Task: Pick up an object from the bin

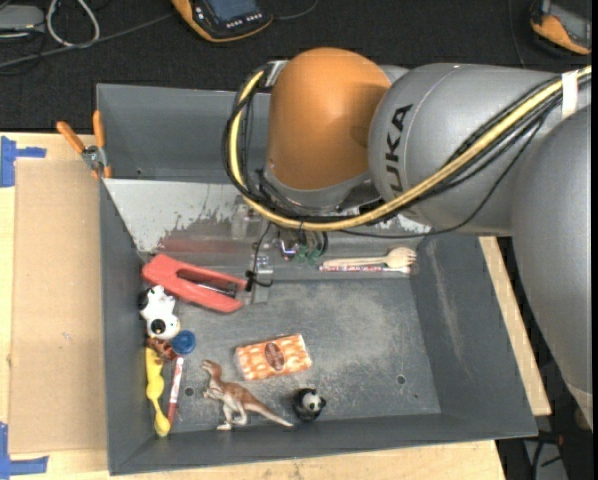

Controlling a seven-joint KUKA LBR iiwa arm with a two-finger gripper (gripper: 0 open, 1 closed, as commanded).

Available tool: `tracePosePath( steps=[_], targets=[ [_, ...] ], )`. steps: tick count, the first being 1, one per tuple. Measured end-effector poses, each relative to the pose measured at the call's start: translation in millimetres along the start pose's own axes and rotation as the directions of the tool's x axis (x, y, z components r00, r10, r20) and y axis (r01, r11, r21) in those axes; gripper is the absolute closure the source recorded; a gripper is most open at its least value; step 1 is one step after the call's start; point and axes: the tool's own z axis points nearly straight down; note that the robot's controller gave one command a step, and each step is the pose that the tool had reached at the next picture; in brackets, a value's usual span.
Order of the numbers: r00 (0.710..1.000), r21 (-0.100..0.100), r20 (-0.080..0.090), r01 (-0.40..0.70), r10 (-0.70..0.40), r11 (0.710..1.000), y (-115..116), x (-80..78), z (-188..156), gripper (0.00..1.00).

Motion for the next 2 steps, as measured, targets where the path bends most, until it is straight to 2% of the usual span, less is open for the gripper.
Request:
tracePosePath(
  steps=[1,2],
  targets=[
    [1.000,-0.001,0.008,-0.002,0.002,1.000,-1,-1.5,-5,0.00],
    [0.998,-0.001,0.012,0.067,-0.067,0.998,-24,4.8,38,0.00]
  ],
)
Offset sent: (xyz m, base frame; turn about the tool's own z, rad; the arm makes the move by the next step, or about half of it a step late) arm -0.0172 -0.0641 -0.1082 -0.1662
